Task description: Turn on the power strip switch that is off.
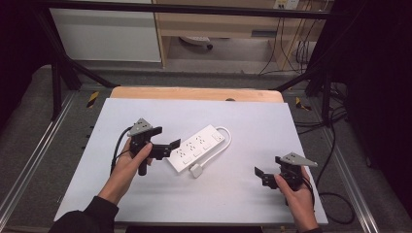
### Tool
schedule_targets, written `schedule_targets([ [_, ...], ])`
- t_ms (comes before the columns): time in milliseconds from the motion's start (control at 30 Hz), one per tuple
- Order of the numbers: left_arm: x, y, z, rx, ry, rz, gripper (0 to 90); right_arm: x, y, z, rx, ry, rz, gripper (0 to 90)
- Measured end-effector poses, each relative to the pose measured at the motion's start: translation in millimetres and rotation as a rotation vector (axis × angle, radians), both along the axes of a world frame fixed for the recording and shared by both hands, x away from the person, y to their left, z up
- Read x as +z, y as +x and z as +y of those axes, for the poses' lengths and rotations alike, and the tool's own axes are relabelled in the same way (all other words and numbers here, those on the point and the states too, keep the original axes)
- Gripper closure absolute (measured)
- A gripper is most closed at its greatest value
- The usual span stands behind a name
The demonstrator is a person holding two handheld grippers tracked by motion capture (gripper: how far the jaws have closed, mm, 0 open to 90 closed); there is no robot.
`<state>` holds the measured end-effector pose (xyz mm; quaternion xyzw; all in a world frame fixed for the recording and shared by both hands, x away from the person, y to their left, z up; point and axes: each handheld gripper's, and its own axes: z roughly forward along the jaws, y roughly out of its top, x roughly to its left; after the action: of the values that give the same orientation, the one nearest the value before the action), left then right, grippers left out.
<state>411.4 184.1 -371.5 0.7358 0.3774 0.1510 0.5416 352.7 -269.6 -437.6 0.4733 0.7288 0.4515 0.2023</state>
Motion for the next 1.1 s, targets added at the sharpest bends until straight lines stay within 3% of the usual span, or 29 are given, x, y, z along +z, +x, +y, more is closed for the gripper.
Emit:
schedule_targets([
  [700,8.1,-21.4,53.3,0.066,0.006,-0.025,6.6,-0.5,0.4,0.6,-0.001,-0.005,0.001,3.2],
  [1100,4.7,-38.7,85.4,0.100,0.013,-0.034,6.6,-0.8,0.5,0.5,-0.003,-0.008,0.001,3.2],
])
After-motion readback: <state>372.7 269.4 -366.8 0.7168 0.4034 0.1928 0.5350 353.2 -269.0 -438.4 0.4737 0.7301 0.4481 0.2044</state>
